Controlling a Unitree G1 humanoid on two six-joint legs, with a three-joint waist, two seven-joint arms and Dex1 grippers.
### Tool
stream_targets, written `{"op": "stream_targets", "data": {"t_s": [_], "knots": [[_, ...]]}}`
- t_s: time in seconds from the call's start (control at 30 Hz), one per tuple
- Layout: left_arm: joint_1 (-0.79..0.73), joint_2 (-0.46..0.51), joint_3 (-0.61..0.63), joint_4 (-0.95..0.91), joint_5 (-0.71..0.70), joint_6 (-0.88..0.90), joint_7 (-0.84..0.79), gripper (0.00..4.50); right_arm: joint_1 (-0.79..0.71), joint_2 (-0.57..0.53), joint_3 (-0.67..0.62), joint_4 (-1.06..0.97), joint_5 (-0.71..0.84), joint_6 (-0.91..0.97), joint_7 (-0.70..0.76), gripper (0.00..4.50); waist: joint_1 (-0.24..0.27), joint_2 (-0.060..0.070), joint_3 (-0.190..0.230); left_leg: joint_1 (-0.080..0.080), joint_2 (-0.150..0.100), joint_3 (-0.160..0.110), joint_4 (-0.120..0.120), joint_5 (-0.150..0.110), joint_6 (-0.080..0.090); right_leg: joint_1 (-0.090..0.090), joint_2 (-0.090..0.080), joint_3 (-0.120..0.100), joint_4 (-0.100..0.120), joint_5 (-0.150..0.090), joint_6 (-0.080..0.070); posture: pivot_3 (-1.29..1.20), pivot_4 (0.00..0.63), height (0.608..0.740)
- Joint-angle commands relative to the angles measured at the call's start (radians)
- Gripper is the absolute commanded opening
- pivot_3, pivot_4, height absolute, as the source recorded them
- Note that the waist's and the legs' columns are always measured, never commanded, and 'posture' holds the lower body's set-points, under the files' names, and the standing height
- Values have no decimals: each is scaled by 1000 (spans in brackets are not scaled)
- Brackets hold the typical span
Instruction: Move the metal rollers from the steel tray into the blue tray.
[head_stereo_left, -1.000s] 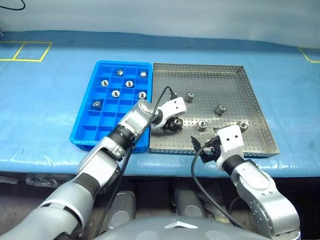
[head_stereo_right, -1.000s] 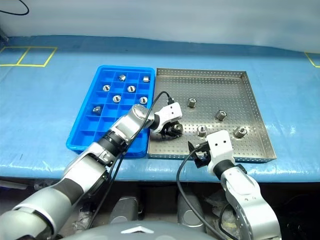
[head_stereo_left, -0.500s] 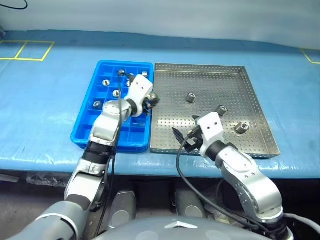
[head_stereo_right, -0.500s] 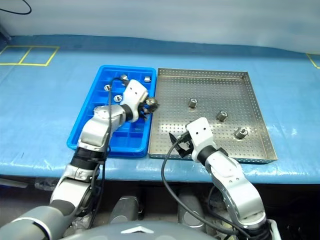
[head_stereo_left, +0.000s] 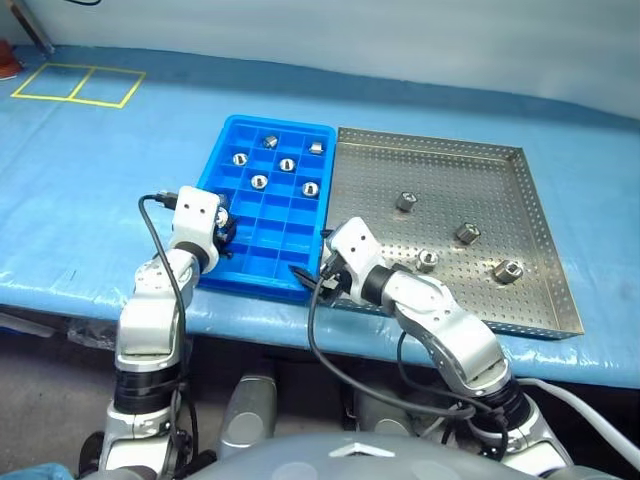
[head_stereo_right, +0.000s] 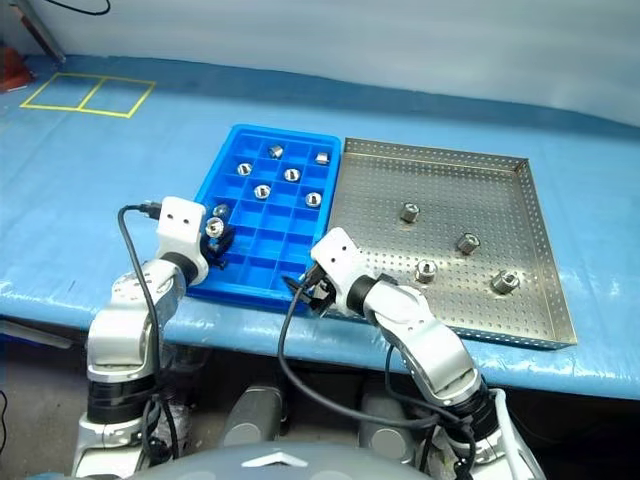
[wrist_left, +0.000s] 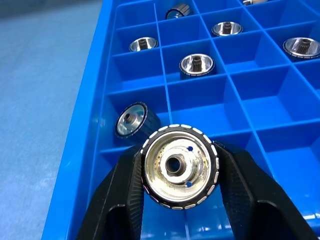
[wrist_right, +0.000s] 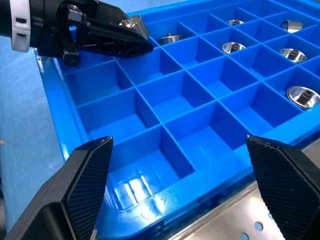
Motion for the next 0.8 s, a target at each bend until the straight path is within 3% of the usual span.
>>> {"op": "stream_targets", "data": {"t_s": [0.03, 0.47, 0.7, 0.8], "knots": [[0, -7, -8, -49, -14, 0, 19, 1852, -16, 8, 2, -12, -1, -26, 16, 4500, 5, 0, 0, 0, 0, 0, 0, 0, 0, 0, 0, 0, 0, 0, 0, 203, 150, 740], [-88, 12, -82, 24, -31, -3, 20, 1852, 35, 19, -20, -43, -20, -17, -9, 4500, -2, 0, 0, -1, 0, 0, -1, 0, 0, -1, 0, -1, 0, 0, -1, 123, 150, 740], [-89, 24, -59, 14, -44, 32, 27, 1852, 75, 21, -43, -68, -22, -10, -35, 4500, -9, 0, 0, -1, 0, 0, -1, 0, 0, -1, 0, -1, 0, -1, -1, 108, 150, 740], [-92, 22, -53, 12, -58, 42, 22, 2863, 81, 21, -46, -72, -23, -8, -40, 4500, -10, 0, 0, -1, 0, 0, -1, 0, 0, -1, 0, -1, 0, -1, -1, 105, 150, 740]]}}
